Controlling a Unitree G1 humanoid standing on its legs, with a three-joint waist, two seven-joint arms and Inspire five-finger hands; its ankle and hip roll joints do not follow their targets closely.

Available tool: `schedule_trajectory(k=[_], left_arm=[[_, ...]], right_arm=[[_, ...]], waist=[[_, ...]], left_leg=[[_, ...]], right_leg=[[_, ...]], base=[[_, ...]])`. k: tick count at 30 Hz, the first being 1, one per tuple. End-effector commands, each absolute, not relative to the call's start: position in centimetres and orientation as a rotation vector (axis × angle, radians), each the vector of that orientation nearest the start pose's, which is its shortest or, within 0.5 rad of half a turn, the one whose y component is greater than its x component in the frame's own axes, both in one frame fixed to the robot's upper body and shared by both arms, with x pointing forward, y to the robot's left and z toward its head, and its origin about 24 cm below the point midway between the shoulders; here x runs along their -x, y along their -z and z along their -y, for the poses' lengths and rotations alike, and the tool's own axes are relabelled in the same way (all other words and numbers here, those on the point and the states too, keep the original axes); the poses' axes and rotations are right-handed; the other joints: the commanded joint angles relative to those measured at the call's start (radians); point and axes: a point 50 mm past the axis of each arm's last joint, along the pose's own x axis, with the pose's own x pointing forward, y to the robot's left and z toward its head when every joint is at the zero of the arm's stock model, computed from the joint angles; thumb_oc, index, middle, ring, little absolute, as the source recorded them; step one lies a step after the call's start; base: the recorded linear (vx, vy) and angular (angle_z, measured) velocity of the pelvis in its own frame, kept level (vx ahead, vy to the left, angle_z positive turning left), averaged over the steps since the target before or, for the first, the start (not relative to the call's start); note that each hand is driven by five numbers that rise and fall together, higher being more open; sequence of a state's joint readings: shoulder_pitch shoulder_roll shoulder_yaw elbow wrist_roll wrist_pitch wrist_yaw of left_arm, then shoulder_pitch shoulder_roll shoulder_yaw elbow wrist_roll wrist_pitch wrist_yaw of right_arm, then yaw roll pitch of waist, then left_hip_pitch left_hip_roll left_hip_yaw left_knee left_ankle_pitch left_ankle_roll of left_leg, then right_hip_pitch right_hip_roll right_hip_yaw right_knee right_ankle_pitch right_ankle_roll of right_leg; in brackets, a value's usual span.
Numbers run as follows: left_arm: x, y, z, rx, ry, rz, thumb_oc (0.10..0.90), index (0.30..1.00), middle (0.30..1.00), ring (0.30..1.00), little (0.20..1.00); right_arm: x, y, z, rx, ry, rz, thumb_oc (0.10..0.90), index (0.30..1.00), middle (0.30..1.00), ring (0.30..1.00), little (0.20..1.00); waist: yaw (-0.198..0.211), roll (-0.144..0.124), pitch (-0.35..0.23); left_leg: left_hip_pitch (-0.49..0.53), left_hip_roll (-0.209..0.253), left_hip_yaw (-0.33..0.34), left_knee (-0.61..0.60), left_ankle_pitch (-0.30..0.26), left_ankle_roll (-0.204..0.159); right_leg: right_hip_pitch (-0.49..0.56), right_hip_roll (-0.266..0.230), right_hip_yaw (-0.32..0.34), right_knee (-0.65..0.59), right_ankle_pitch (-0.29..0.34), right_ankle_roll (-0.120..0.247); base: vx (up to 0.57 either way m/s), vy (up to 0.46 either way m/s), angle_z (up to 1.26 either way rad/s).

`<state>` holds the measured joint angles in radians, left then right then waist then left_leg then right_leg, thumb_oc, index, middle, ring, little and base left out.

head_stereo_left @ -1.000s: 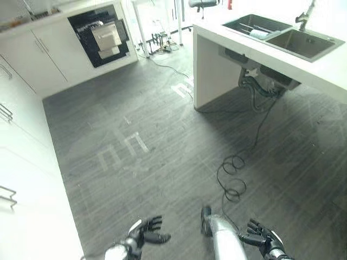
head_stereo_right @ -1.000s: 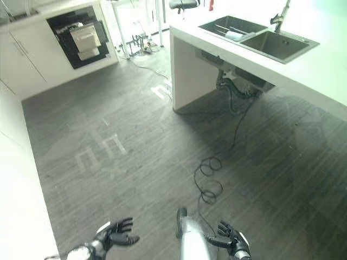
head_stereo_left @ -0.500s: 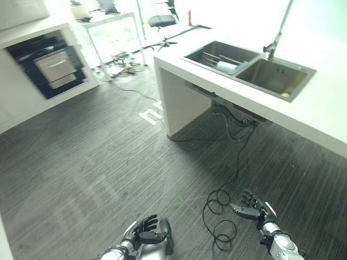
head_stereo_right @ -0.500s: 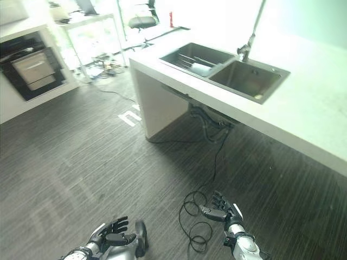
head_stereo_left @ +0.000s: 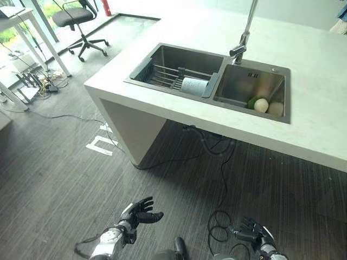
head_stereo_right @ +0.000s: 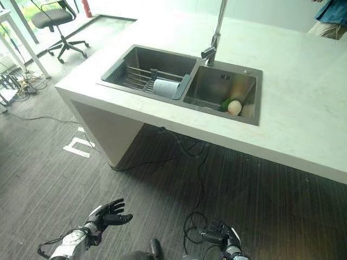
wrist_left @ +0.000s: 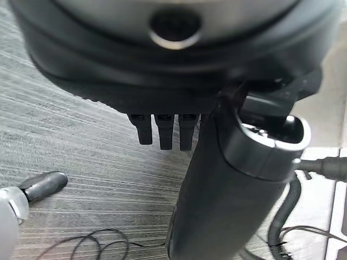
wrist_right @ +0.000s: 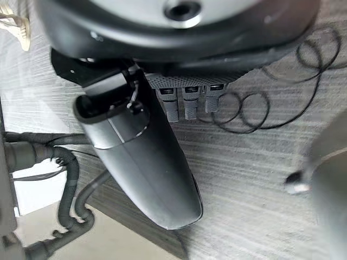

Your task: Place the dishes in the dishwasher.

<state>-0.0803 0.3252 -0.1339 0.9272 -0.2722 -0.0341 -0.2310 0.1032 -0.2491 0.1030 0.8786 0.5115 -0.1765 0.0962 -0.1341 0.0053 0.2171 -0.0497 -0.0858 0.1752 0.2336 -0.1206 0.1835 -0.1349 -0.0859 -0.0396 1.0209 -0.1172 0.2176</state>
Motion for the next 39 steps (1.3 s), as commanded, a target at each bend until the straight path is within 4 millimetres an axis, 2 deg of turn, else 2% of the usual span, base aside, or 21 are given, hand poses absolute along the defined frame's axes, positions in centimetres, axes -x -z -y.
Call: schedule_trajectory(k=[1, 2, 4, 6, 9, 10, 11, 12, 13, 14, 16, 18, 19, 23, 26, 33, 39], left_arm=[[-15.6, 12.2, -23.4, 0.024, 0.049, -0.836, 0.8, 0.9, 0.9, 0.9, 0.9], [-15.6, 12.3, -23.4, 0.015, 0.055, -0.842, 0.8, 0.9, 0.9, 0.9, 0.9], [-15.3, 12.6, -23.4, 0.009, 0.049, -0.847, 0.8, 0.9, 0.9, 0.9, 0.9], [-15.0, 12.8, -23.4, 0.009, 0.038, -0.857, 0.8, 0.9, 0.9, 0.9, 0.9], [-14.9, 13.2, -23.0, 0.03, 0.027, -0.875, 0.8, 0.9, 0.9, 0.9, 0.9], [-15.0, 13.3, -22.4, 0.044, 0.028, -0.88, 0.8, 0.9, 0.9, 0.9, 0.9], [-15.0, 13.4, -22.0, 0.05, 0.035, -0.878, 0.8, 0.9, 0.9, 0.9, 0.9], [-15.1, 13.4, -21.8, 0.052, 0.047, -0.876, 0.8, 0.9, 0.9, 0.9, 0.9], [-15.2, 13.3, -21.6, 0.037, 0.06, -0.878, 0.8, 0.9, 0.9, 0.9, 0.9], [-15.2, 13.3, -21.6, 0.039, 0.056, -0.875, 0.8, 0.9, 0.9, 0.9, 0.9], [-15.2, 13.3, -21.8, 0.039, 0.048, -0.873, 0.8, 0.9, 0.9, 0.9, 0.9], [-15.3, 13.2, -22.1, 0.035, 0.037, -0.87, 0.8, 0.9, 0.9, 0.9, 0.9], [-15.2, 13.2, -22.4, 0.049, 0.031, -0.872, 0.8, 0.9, 0.9, 0.9, 0.9], [-14.7, 13.3, -22.7, 0.038, 0.055, -0.892, 0.8, 0.9, 0.9, 0.9, 0.9], [-14.6, 13.5, -22.9, 0.016, 0.063, -0.919, 0.8, 0.9, 0.9, 0.9, 0.9], [-14.3, 13.7, -24.4, -0.008, -0.054, -0.955, 0.8, 0.9, 0.9, 0.9, 0.9], [-11.2, 15.1, -24.8, 0.067, -0.089, -1.16, 0.8, 0.9, 0.9, 0.9, 0.9]], right_arm=[[-14.7, 11.0, 26.1, -0.103, 0.215, -0.648, 0.8, 0.9, 0.9, 0.9, 0.9], [-14.1, 11.1, 26.6, -0.109, 0.23, -0.658, 0.8, 0.9, 0.9, 0.9, 0.9], [-13.3, 11.5, 26.9, -0.108, 0.23, -0.673, 0.8, 0.9, 0.9, 0.9, 0.9], [-12.8, 11.8, 27.1, -0.108, 0.24, -0.692, 0.8, 0.9, 0.9, 0.9, 0.9], [-12.2, 12.2, 27.2, -0.12, 0.263, -0.718, 0.8, 0.9, 0.9, 0.9, 0.9], [-11.9, 12.2, 27.6, -0.109, 0.275, -0.727, 0.8, 0.9, 0.9, 0.9, 0.9], [-11.9, 12.2, 27.8, -0.106, 0.279, -0.727, 0.8, 0.9, 0.9, 0.9, 0.9], [-11.8, 12.1, 28.0, -0.098, 0.279, -0.726, 0.8, 0.9, 0.9, 0.9, 0.9], [-11.9, 12.0, 28.2, -0.091, 0.29, -0.725, 0.8, 0.9, 0.9, 0.9, 0.9], [-12.0, 11.9, 28.4, -0.093, 0.296, -0.722, 0.8, 0.9, 0.9, 0.9, 0.9], [-12.2, 11.8, 28.7, -0.081, 0.298, -0.722, 0.8, 0.9, 0.9, 0.9, 0.9], [-12.5, 11.7, 28.8, -0.073, 0.298, -0.721, 0.8, 0.9, 0.9, 0.9, 0.9], [-12.6, 11.6, 29.0, -0.066, 0.3, -0.729, 0.8, 0.9, 0.9, 0.9, 0.9], [-11.8, 11.8, 29.9, -0.056, 0.354, -0.755, 0.8, 0.9, 0.9, 0.9, 0.9], [-11.1, 11.9, 30.4, -0.099, 0.418, -0.762, 0.8, 0.9, 0.9, 0.9, 0.9], [-9.6, 12.9, 29.3, -0.141, 0.426, -0.814, 0.8, 0.9, 0.9, 0.9, 0.9], [-9.0, 13.3, 29.1, -0.161, 0.451, -0.824, 0.8, 0.9, 0.9, 0.9, 0.9]], waist=[[-0.022, 0.056, 0.001], [-0.04, 0.043, 0.006], [-0.046, 0.038, 0.01], [-0.046, 0.031, 0.008], [-0.047, 0.021, -0.009], [-0.03, 0.001, -0.013], [-0.018, -0.009, -0.011], [-0.007, -0.015, -0.006], [0.012, -0.018, 0.007], [0.016, -0.016, 0.012], [0.022, -0.012, 0.013], [0.023, 0.009, 0.013], [0.028, 0.022, 0.006], [0.04, 0.037, -0.005], [0.013, 0.053, -0.007], [-0.015, 0.063, -0.036], [-0.031, 0.081, -0.042]], left_leg=[[0.008, 0.037, -0.068, 0.066, -0.138, -0.113], [0.033, 0.032, -0.082, 0.066, -0.161, -0.121], [0.061, 0.039, -0.077, 0.066, -0.184, -0.127], [0.084, 0.047, -0.06, 0.066, -0.197, -0.144], [0.118, 0.056, -0.031, 0.066, -0.185, -0.163], [0.152, 0.047, -0.005, 0.066, -0.071, -0.188], [0.162, 0.04, 0.002, 0.066, -0.009, -0.201], [0.122, 0.047, -0.001, 0.14, 0.041, -0.216], [0.037, 0.069, -0.01, 0.205, 0.08, -0.219], [0.022, 0.074, -0.007, 0.191, 0.08, -0.215], [0.031, 0.084, -0.005, 0.084, 0.077, -0.205], [-0.018, 0.106, -0.066, 0.066, 0.019, -0.203], [-0.064, 0.121, -0.142, 0.066, -0.026, -0.217], [-0.11, 0.167, -0.199, 0.066, -0.009, -0.244], [-0.094, 0.186, -0.147, 0.066, -0.032, -0.236], [-0.058, 0.138, -0.095, 0.066, -0.098, -0.18], [-0.043, 0.114, -0.058, 0.066, -0.13, -0.135]], right_leg=[[-0.08, 0.029, -0.149, -0.549, 0.162, -0.062], [-0.1, 0.003, -0.167, -0.721, 0.17, -0.069], [-0.138, -0.016, -0.169, -0.721, 0.183, -0.059], [-0.13, -0.026, -0.166, -0.721, 0.142, -0.069], [-0.087, -0.014, -0.154, -0.721, 0.088, -0.094], [-0.034, -0.01, -0.128, -0.721, 0.043, -0.117], [-0.012, -0.013, -0.12, -0.721, 0.026, -0.127], [0.013, -0.01, -0.112, -0.721, 0.007, -0.142], [0.052, -0.004, -0.108, -0.721, -0.017, -0.162], [0.068, 0.002, -0.102, -0.721, -0.028, -0.165], [0.086, 0.012, -0.083, -0.721, -0.049, -0.164], [0.088, 0.034, -0.072, -0.721, -0.059, -0.16], [0.089, 0.043, -0.056, -0.721, -0.071, -0.155], [0.106, 0.033, -0.041, -0.721, -0.099, -0.144], [0.115, 0.011, -0.07, -0.721, -0.097, -0.138], [0.088, -0.041, -0.052, -0.721, -0.053, -0.095], [0.077, -0.045, -0.064, -0.719, 0.04, -0.071]], base=[[0.47, -0.26, -1.06], [0.41, -0.295, -0.51], [0.22, -0.207, 0.36], [0.22, -0.234, 0.6], [0.26, -0.229, 0.19], [0.31, -0.223, -0.16], [0.31, -0.231, -0.32], [0.22, -0.147, -0.42], [0.2, -0.091, -0.23], [0.19, -0.007, -0.34], [0.17, 0.108, -0.41], [0.14, 0.203, -0.27], [0.18, 0.245, -0.31], [0.22, 0.315, -0.49], [0.23, 0.4, -0.13], [0.17, 0.253, -0.19], [0.11, 0.212, -0.31]])
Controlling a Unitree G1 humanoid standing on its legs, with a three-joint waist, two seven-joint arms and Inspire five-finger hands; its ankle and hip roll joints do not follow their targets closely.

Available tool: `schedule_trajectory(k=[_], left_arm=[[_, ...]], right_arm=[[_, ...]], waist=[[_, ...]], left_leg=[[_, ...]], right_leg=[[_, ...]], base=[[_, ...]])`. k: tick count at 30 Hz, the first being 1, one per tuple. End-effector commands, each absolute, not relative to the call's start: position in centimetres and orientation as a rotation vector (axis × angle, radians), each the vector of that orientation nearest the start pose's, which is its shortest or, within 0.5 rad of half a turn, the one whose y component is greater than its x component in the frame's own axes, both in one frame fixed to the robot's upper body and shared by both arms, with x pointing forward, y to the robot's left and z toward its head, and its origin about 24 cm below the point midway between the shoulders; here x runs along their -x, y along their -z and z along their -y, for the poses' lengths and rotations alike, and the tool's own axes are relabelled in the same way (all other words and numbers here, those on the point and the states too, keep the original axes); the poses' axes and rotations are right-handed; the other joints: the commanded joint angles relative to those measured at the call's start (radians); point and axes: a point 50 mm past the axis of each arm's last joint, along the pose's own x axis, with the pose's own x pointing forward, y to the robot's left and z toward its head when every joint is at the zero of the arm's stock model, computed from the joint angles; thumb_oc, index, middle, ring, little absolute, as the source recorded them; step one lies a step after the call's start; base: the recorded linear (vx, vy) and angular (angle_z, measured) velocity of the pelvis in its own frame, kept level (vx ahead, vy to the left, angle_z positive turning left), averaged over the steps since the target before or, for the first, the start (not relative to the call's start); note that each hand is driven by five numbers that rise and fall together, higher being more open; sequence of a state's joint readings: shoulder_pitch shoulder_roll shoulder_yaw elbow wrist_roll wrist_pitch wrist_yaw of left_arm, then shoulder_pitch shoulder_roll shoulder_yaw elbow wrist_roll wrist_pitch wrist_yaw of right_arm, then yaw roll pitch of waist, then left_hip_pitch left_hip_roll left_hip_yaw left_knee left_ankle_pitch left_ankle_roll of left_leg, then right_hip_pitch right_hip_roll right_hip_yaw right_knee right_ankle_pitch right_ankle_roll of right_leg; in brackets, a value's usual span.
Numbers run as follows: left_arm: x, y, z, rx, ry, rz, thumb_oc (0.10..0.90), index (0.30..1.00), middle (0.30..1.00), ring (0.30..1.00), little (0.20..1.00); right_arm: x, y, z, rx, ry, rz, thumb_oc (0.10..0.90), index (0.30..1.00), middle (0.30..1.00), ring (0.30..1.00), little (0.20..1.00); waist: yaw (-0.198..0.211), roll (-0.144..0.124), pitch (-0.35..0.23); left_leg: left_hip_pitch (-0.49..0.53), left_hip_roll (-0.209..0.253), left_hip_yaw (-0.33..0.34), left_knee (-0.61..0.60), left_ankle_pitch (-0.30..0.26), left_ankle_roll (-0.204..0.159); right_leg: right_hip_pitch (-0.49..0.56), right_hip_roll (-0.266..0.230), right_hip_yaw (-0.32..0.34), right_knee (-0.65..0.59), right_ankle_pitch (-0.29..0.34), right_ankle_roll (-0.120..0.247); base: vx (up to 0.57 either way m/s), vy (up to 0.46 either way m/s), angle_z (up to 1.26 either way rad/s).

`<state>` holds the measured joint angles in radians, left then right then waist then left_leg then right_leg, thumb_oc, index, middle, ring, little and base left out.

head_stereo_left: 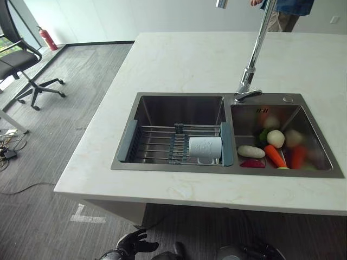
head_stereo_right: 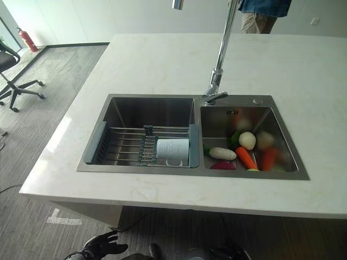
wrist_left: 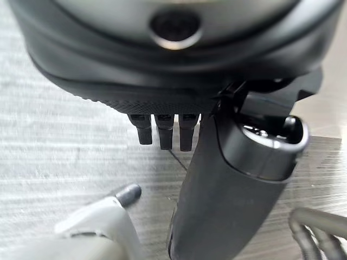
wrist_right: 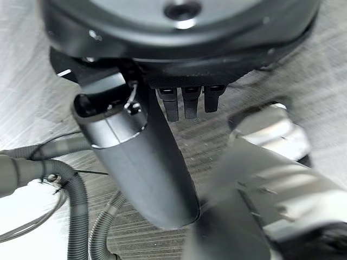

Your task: Place the dishes in the dishwasher.

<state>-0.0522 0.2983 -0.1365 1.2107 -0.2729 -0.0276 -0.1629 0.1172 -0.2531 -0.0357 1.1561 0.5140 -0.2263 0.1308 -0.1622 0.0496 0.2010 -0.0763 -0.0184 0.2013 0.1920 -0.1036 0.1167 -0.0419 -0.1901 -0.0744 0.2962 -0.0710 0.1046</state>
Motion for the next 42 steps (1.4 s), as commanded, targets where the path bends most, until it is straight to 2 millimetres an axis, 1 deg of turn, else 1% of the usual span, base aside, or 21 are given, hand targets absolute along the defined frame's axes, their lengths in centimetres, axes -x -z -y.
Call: schedule_trajectory(k=[1, 3, 6, 8, 12, 16, 18, 19, 20, 22, 23, 24, 25, 29, 33, 36, 37, 38, 39, 40, 42], left_arm=[[-10.5, 15.3, -24.7, 0.085, -0.085, -1.197, 0.8, 0.9, 0.9, 0.9, 0.9], [-8.2, 16.0, -24.6, 0.199, -0.177, -1.31, 0.8, 0.9, 0.9, 0.9, 0.9], [-5.9, 16.3, -24.7, 0.369, -0.357, -1.4, 0.8, 0.9, 0.9, 0.9, 0.9], [-4.4, 16.5, -25.0, 0.426, -0.481, -1.449, 0.8, 0.9, 0.9, 0.9, 0.9], [-2.7, 16.4, -26.1, 0.381, -0.609, -1.492, 0.8, 0.9, 0.9, 0.9, 0.9], [-3.0, 15.5, -28.9, 0.387, -0.783, -1.368, 0.8, 0.9, 0.9, 0.9, 0.9], [-4.8, 13.0, -33.9, 0.32, -0.931, -1.111, 0.8, 0.9, 0.9, 0.9, 0.9], [-5.8, 10.4, -37.7, 0.182, -1.035, -0.937, 0.8, 0.9, 0.9, 0.9, 0.9], [-6.4, 8.9, -39.3, 0.1, -1.066, -0.857, 0.8, 0.9, 0.9, 0.9, 0.9], [-7.0, 6.9, -41.2, -0.005, -1.107, -0.762, 0.8, 0.9, 0.9, 0.9, 0.9], [-7.5, 5.1, -42.7, -0.074, -1.152, -0.68, 0.8, 0.9, 0.9, 0.9, 0.9], [-8.0, 1.9, -44.9, -0.162, -1.244, -0.535, 0.8, 0.9, 0.9, 0.9, 0.9], [-7.9, 0.6, -45.8, -0.17, -1.323, -0.481, 0.8, 0.9, 0.9, 0.9, 0.9], [-7.2, -2.8, -47.9, -0.289, -1.474, -0.403, 0.8, 0.9, 0.9, 0.9, 0.9], [-8.8, -8.5, -48.6, -0.539, -1.492, -0.067, 0.8, 0.9, 0.9, 0.9, 0.9], [-13.1, -16.4, -47.0, -0.656, -1.286, 0.328, 0.8, 0.9, 0.9, 0.9, 0.9], [-14.7, -18.7, -45.8, -0.664, -1.204, 0.424, 0.8, 0.9, 0.9, 0.9, 0.9], [-17.5, -21.8, -42.8, -0.686, -1.006, 0.582, 0.8, 0.9, 0.9, 0.9, 0.9], [-19.5, -23.4, -39.9, -0.678, -0.823, 0.685, 0.8, 0.9, 0.9, 0.9, 0.9], [-20.9, -24.0, -37.5, -0.63, -0.645, 0.725, 0.8, 0.9, 0.9, 0.9, 0.9], [-22.9, -23.5, -35.2, -0.536, -0.525, 0.668, 0.8, 0.9, 0.9, 0.9, 0.9]], right_arm=[[-8.8, 13.3, 29.1, -0.162, 0.458, -0.831, 0.8, 0.9, 0.9, 0.9, 0.9], [-8.4, 13.7, 28.9, -0.157, 0.453, -0.873, 0.8, 0.9, 0.9, 0.9, 0.9], [-7.5, 14.4, 28.3, -0.141, 0.466, -0.942, 0.8, 0.9, 0.9, 0.9, 0.9], [-6.8, 14.6, 28.3, -0.151, 0.489, -0.961, 0.8, 0.9, 0.9, 0.9, 0.9], [-6.3, 14.6, 28.7, -0.154, 0.517, -0.974, 0.8, 0.9, 0.9, 0.9, 0.9], [-6.5, 13.9, 30.3, -0.167, 0.56, -0.956, 0.8, 0.9, 0.9, 0.9, 0.9], [-7.0, 13.2, 31.6, -0.155, 0.576, -0.931, 0.8, 0.9, 0.9, 0.9, 0.9], [-7.0, 12.9, 32.2, -0.149, 0.593, -0.921, 0.8, 0.9, 0.9, 0.9, 0.9], [-7.0, 12.8, 32.4, -0.145, 0.601, -0.922, 0.8, 0.9, 0.9, 0.9, 0.9], [-6.8, 12.8, 32.6, -0.139, 0.616, -0.929, 0.8, 0.9, 0.9, 0.9, 0.9], [-6.3, 12.7, 32.9, -0.144, 0.642, -0.937, 0.8, 0.9, 0.9, 0.9, 0.9], [-5.3, 12.8, 33.3, -0.185, 0.687, -0.94, 0.8, 0.9, 0.9, 0.9, 0.9], [-4.9, 12.8, 33.3, -0.199, 0.696, -0.938, 0.8, 0.9, 0.9, 0.9, 0.9], [-4.9, 13.1, 32.6, -0.221, 0.671, -0.931, 0.8, 0.9, 0.9, 0.9, 0.9], [-5.9, 13.4, 31.6, -0.21, 0.641, -0.914, 0.8, 0.9, 0.9, 0.9, 0.9], [-5.5, 13.7, 31.0, -0.227, 0.665, -0.922, 0.8, 0.9, 0.9, 0.9, 0.9], [-5.3, 13.8, 30.8, -0.235, 0.669, -0.926, 0.8, 0.9, 0.9, 0.9, 0.9], [-5.0, 14.0, 30.4, -0.246, 0.663, -0.936, 0.8, 0.9, 0.9, 0.9, 0.9], [-4.8, 14.2, 30.1, -0.252, 0.657, -0.943, 0.8, 0.9, 0.9, 0.9, 0.9], [-4.5, 14.3, 29.9, -0.26, 0.657, -0.952, 0.8, 0.9, 0.9, 0.9, 0.9], [-4.3, 14.4, 29.7, -0.257, 0.648, -0.967, 0.8, 0.9, 0.9, 0.9, 0.9]], waist=[[-0.004, 0.037, -0.025], [0.007, 0.04, -0.023], [0.01, 0.02, -0.017], [0.017, 0.006, -0.016], [0.029, -0.016, -0.027], [0.038, -0.02, -0.041], [0.046, -0.011, -0.05], [0.053, -0.002, -0.054], [0.058, 0.0, -0.054], [0.066, 0.001, -0.055], [0.076, 0.005, -0.051], [0.092, 0.007, -0.053], [0.099, 0.007, -0.06], [0.116, 0.006, -0.071], [0.13, 0.006, -0.078], [0.14, 0.005, -0.087], [0.141, 0.001, -0.091], [0.136, -0.005, -0.098], [0.129, -0.008, -0.103], [0.121, -0.011, -0.107], [0.105, -0.012, -0.11]], left_leg=[[-0.015, 0.041, -0.075, 0.108, -0.153, -0.063], [-0.017, 0.036, -0.03, 0.108, -0.174, -0.061], [0.002, 0.029, -0.007, 0.108, -0.195, -0.076], [0.011, 0.035, 0.005, 0.108, -0.199, -0.082], [0.02, 0.048, 0.034, 0.108, -0.201, -0.095], [0.031, 0.055, 0.047, 0.108, -0.201, -0.109], [0.026, 0.052, 0.033, 0.108, -0.195, -0.114], [0.02, 0.055, 0.031, 0.108, -0.185, -0.117], [0.016, 0.056, 0.029, 0.108, -0.18, -0.118], [0.005, 0.056, 0.026, 0.108, -0.17, -0.119], [0.005, 0.056, 0.017, 0.108, -0.169, -0.12], [-0.002, 0.055, 0.004, 0.108, -0.167, -0.122], [-0.01, 0.055, 0.0, 0.108, -0.162, -0.123], [-0.015, 0.058, -0.01, 0.108, -0.16, -0.127], [-0.011, 0.06, -0.013, 0.108, -0.166, -0.125], [-0.011, 0.059, -0.018, 0.108, -0.172, -0.125], [-0.01, 0.06, -0.018, 0.108, -0.174, -0.126], [-0.007, 0.062, -0.014, 0.108, -0.177, -0.126], [-0.004, 0.064, -0.01, 0.108, -0.18, -0.125], [-0.002, 0.066, -0.004, 0.108, -0.183, -0.125], [0.003, 0.068, 0.005, 0.108, -0.186, -0.123]], right_leg=[[-0.03, 0.055, -0.042, 0.031, 0.01, 0.045], [-0.103, 0.031, -0.123, 0.117, 0.055, 0.051], [-0.16, -0.01, -0.157, 0.004, 0.087, 0.065], [-0.171, -0.027, -0.151, 0.004, 0.067, 0.074], [-0.158, -0.05, -0.169, 0.004, 0.011, 0.083], [-0.144, -0.057, -0.164, 0.004, -0.021, 0.08], [-0.129, -0.043, -0.142, 0.004, -0.043, 0.072], [-0.12, -0.036, -0.132, 0.004, -0.051, 0.068], [-0.115, -0.032, -0.129, 0.004, -0.056, 0.066], [-0.114, -0.028, -0.126, 0.004, -0.06, 0.062], [-0.101, -0.024, -0.128, 0.004, -0.071, 0.061], [-0.088, -0.019, -0.13, 0.004, -0.086, 0.062], [-0.089, -0.018, -0.133, 0.004, -0.087, 0.062], [-0.075, -0.02, -0.147, 0.004, -0.101, 0.064], [-0.06, -0.015, -0.151, 0.004, -0.119, 0.059], [-0.053, -0.011, -0.152, 0.004, -0.129, 0.059], [-0.051, -0.01, -0.153, 0.004, -0.132, 0.06], [-0.049, -0.009, -0.151, 0.004, -0.135, 0.061], [-0.048, -0.006, -0.146, 0.004, -0.136, 0.06], [-0.051, -0.004, -0.142, 0.004, -0.136, 0.061], [-0.053, 0.002, -0.131, 0.004, -0.135, 0.061]], base=[[0.08, 0.208, -0.38], [0.07, 0.167, -0.54], [0.07, -0.083, -0.54], [0.06, -0.185, -0.17], [0.02, -0.147, 0.07], [0.01, -0.085, -0.06], [-0.01, -0.001, 0.02], [0.0, 0.0, 0.0], [-0.05, -0.002, -0.02], [-0.06, -0.014, 0.0], [-0.08, -0.037, 0.03], [-0.08, -0.056, 0.04], [-0.04, -0.068, 0.04], [-0.01, -0.058, 0.03], [-0.01, -0.023, 0.04], [0.02, -0.045, 0.16], [0.04, -0.092, 0.3], [0.05, -0.109, 0.27], [0.05, -0.116, 0.16], [0.04, -0.078, 0.09], [0.02, -0.042, -0.09]])
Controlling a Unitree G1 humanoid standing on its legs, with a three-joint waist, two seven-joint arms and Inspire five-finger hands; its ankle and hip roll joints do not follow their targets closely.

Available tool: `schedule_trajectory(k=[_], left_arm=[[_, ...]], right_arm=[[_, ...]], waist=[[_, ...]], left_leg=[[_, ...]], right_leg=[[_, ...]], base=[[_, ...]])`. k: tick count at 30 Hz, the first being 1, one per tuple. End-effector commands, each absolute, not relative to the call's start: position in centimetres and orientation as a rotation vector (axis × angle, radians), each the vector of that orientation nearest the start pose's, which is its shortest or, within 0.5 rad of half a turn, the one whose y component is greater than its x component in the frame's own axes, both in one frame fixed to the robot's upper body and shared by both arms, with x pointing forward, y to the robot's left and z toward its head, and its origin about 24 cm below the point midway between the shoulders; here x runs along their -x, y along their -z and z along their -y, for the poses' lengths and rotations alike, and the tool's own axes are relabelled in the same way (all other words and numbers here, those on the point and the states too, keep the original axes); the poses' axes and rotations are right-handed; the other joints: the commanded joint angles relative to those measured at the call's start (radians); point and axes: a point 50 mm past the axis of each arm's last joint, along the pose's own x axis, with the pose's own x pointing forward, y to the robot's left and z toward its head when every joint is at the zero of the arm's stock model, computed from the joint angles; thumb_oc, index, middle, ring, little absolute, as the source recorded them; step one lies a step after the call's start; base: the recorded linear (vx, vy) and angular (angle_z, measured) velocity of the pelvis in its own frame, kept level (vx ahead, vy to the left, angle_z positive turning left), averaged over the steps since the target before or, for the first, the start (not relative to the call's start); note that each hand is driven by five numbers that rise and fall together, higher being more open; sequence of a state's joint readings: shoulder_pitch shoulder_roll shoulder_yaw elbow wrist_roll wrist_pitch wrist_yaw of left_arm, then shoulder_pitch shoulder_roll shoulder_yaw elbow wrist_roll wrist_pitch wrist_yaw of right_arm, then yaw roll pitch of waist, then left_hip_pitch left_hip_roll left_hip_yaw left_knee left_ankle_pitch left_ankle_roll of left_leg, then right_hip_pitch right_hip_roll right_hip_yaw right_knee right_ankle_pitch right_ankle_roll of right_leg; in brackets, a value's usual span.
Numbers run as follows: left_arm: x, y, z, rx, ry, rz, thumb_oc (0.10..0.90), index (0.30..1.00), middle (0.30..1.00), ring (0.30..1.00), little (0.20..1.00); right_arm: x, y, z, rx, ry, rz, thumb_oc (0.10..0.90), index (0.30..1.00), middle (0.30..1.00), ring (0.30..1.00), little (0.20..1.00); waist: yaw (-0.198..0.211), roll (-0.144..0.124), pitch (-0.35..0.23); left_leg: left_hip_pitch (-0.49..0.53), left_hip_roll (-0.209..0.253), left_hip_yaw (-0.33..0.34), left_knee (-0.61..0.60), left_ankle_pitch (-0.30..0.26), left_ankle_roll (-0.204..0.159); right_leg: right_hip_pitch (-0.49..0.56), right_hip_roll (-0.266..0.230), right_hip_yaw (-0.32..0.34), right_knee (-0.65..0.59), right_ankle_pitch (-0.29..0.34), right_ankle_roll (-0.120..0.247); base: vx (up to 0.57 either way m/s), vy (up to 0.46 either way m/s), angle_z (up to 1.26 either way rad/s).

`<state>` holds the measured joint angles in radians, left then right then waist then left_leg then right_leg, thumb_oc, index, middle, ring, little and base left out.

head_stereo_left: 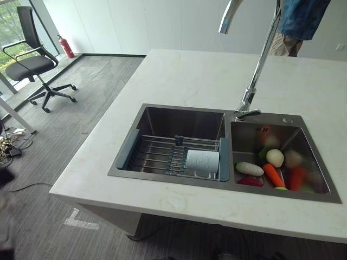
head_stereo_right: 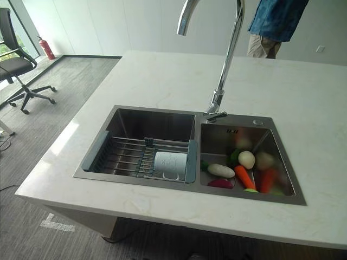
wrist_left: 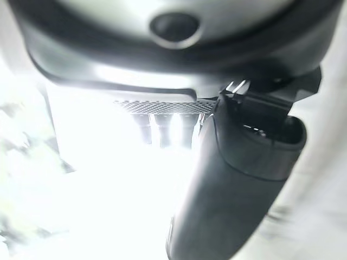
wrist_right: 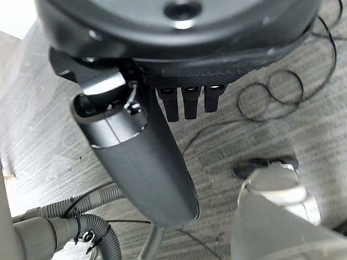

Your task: Place the dishes in the dishwasher.

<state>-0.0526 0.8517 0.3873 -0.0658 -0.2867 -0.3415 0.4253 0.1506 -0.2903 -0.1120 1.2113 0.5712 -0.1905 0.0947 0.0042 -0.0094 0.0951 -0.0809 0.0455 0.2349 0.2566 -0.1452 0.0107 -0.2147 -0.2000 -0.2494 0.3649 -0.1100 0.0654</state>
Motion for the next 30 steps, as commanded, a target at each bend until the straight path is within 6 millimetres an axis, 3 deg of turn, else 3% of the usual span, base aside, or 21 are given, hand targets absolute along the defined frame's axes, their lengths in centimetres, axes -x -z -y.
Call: schedule_trajectory(k=[1, 5, 15, 20, 23, 24, 30], left_arm=[[-22.9, -23.6, -35.2, -0.534, -0.523, 0.669, 0.8, 0.9, 0.9, 0.9, 0.9], [-25.9, -22.8, -31.9, -0.561, -0.331, 0.601, 0.8, 0.9, 0.9, 0.9, 0.9], [-29.7, -22.5, -31.6, -0.683, -0.078, 0.312, 0.8, 0.9, 0.9, 0.9, 0.9], [-30.1, -22.2, -31.7, -0.707, -0.049, 0.264, 0.8, 0.9, 0.9, 0.9, 0.9], [-30.8, -21.6, -32.2, -0.765, 0.053, 0.143, 0.8, 0.9, 0.9, 0.9, 0.9], [-30.9, -22.5, -32.1, -0.753, 0.099, 0.14, 0.8, 0.9, 0.9, 0.9, 0.9], [-30.9, -23.9, -30.8, -0.711, 0.221, 0.156, 0.8, 0.9, 0.9, 0.9, 0.9]], right_arm=[[-4.3, 14.4, 29.8, -0.258, 0.65, -0.966, 0.8, 0.9, 0.9, 0.9, 0.9], [-3.9, 14.5, 29.8, -0.266, 0.663, -0.992, 0.8, 0.9, 0.9, 0.9, 0.9], [-2.8, 14.0, 31.3, -0.263, 0.719, -1.007, 0.8, 0.9, 0.9, 0.9, 0.9], [-2.8, 14.0, 31.4, -0.261, 0.719, -1.003, 0.8, 0.9, 0.9, 0.9, 0.9], [-3.2, 13.7, 31.9, -0.252, 0.714, -0.98, 0.8, 0.9, 0.9, 0.9, 0.9], [-3.3, 13.4, 32.4, -0.244, 0.713, -0.975, 0.8, 0.9, 0.9, 0.9, 0.9], [-2.8, 13.5, 32.5, -0.243, 0.722, -0.99, 0.8, 0.9, 0.9, 0.9, 0.9]], waist=[[-0.059, 0.047, -0.004], [-0.097, 0.05, -0.013], [-0.165, 0.079, -0.017], [-0.169, 0.082, -0.018], [-0.187, 0.093, -0.02], [-0.19, 0.1, -0.017], [-0.187, 0.11, -0.018]], left_leg=[[0.003, 0.005, -0.027, 0.043, -0.138, -0.017], [0.012, 0.014, 0.003, 0.043, -0.138, -0.015], [0.037, 0.026, 0.061, 0.043, -0.141, -0.02], [0.038, 0.026, 0.066, 0.043, -0.142, -0.02], [0.038, 0.026, 0.078, 0.043, -0.14, -0.02], [0.036, 0.024, 0.084, 0.043, -0.139, -0.019], [0.032, 0.018, 0.085, 0.043, -0.138, -0.017]], right_leg=[[0.115, 0.012, 0.045, -0.065, -0.09, 0.098], [0.104, 0.024, 0.077, -0.065, -0.082, 0.099], [0.095, 0.043, 0.129, -0.065, -0.073, 0.107], [0.093, 0.045, 0.134, -0.065, -0.072, 0.108], [0.086, 0.047, 0.146, -0.065, -0.066, 0.112], [0.08, 0.044, 0.149, -0.065, -0.064, 0.114], [0.074, 0.04, 0.152, -0.065, -0.059, 0.118]], base=[[0.01, -0.037, -0.26], [0.03, -0.046, -0.38], [0.01, 0.006, -0.18], [0.01, 0.003, -0.05], [0.03, 0.015, -0.01], [0.04, 0.036, -0.06], [0.01, 0.014, -0.07]])
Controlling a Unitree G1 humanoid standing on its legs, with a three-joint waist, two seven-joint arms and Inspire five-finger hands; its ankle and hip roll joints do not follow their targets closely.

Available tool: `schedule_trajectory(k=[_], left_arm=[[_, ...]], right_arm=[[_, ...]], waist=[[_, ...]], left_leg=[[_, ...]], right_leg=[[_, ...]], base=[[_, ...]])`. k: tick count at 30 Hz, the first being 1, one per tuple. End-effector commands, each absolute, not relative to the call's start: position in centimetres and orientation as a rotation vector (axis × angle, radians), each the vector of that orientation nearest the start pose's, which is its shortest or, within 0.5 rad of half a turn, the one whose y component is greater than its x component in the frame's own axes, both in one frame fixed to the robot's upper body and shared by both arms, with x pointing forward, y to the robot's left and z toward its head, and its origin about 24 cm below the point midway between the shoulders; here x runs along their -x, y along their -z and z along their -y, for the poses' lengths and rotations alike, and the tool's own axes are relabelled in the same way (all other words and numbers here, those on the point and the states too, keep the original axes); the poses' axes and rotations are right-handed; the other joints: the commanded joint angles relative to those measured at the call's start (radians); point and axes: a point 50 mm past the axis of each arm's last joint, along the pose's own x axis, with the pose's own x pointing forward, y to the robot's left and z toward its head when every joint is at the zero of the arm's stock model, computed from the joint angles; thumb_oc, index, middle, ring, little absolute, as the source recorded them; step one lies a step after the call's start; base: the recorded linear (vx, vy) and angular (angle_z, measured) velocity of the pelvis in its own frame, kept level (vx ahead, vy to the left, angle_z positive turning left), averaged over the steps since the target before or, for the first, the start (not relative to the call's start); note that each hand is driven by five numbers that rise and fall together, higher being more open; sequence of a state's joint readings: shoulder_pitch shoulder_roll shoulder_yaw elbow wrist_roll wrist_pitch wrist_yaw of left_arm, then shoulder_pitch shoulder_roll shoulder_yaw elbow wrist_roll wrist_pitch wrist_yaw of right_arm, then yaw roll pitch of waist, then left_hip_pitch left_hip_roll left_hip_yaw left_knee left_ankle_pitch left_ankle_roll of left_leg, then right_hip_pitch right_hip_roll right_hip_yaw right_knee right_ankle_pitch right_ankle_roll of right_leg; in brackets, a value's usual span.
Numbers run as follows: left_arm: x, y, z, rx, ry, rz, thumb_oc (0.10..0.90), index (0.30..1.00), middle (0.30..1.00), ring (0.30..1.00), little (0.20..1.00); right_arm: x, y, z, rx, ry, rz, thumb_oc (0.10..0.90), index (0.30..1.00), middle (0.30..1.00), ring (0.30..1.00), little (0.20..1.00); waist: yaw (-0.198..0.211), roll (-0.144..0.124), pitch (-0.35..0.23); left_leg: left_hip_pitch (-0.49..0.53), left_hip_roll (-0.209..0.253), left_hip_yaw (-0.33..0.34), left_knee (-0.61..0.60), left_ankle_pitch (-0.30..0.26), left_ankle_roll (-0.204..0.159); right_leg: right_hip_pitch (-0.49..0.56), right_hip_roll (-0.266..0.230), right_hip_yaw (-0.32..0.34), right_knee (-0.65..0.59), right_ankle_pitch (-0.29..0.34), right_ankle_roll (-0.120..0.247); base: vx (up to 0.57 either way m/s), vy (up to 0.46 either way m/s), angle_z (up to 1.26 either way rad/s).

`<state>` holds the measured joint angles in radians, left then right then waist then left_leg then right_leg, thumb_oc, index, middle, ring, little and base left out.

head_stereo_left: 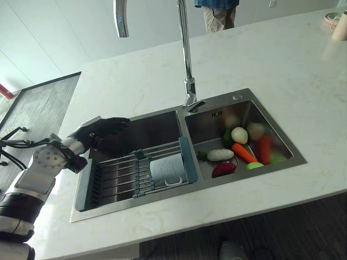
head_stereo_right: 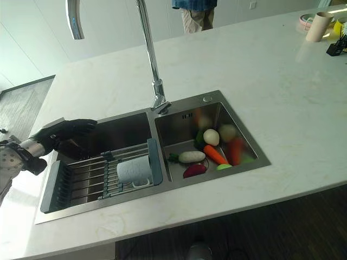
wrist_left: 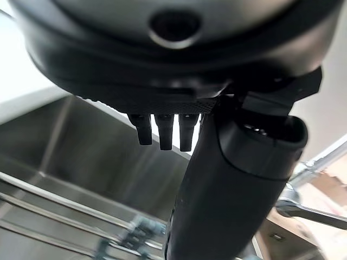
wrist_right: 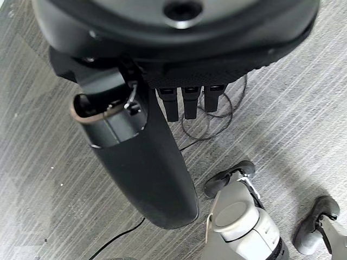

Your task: Place the dishes in the dishwasher.

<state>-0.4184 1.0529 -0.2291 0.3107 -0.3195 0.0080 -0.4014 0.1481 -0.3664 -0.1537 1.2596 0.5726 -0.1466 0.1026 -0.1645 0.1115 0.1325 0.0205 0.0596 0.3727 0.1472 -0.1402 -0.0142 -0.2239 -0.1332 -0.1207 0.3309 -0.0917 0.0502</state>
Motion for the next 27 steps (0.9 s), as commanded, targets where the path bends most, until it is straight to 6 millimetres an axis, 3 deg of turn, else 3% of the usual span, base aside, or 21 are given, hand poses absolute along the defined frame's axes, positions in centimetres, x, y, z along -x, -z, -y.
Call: schedule_trajectory(k=[1, 9, 13, 27], left_arm=[[-30.9, -23.9, -30.6, -0.709, 0.231, 0.16, 0.8, 0.9, 0.9, 0.9, 0.9], [-30.5, -25.5, -27.5, -0.741, 0.388, 0.199, 0.8, 0.9, 0.9, 0.9, 0.9], [-30.4, -25.2, -26.9, -0.73, 0.426, 0.176, 0.8, 0.9, 0.9, 0.9, 0.9], [-30.3, -23.0, -26.7, -0.731, 0.504, 0.068, 0.8, 0.9, 0.9, 0.9, 0.9]], right_arm=[[-2.7, 13.5, 32.4, -0.242, 0.721, -0.991, 0.8, 0.9, 0.9, 0.9, 0.9], [-2.6, 13.5, 32.4, -0.247, 0.712, -1.001, 0.8, 0.9, 0.9, 0.9, 0.9], [-2.5, 13.5, 32.5, -0.244, 0.714, -1.006, 0.8, 0.9, 0.9, 0.9, 0.9], [-2.3, 13.4, 32.4, -0.26, 0.731, -0.979, 0.8, 0.9, 0.9, 0.9, 0.9]], waist=[[-0.019, -0.01, -0.056], [-0.018, -0.005, -0.059], [-0.018, -0.004, -0.059], [-0.03, -0.007, -0.057]], left_leg=[[-0.07, 0.003, -0.052, 0.153, -0.143, 0.008], [-0.076, -0.006, -0.056, 0.153, -0.14, 0.012], [-0.076, -0.007, -0.052, 0.153, -0.14, 0.012], [-0.076, -0.003, -0.037, 0.153, -0.14, 0.013]], right_leg=[[0.082, -0.027, 0.024, -0.031, -0.076, 0.134], [0.075, -0.028, 0.032, -0.031, -0.068, 0.139], [0.071, -0.03, 0.03, -0.031, -0.066, 0.141], [0.062, -0.033, 0.035, -0.031, -0.055, 0.147]], base=[[0.0, 0.0, 0.0], [0.0, 0.0, 0.0], [0.0, 0.0, 0.0], [0.0, -0.007, 0.0]])
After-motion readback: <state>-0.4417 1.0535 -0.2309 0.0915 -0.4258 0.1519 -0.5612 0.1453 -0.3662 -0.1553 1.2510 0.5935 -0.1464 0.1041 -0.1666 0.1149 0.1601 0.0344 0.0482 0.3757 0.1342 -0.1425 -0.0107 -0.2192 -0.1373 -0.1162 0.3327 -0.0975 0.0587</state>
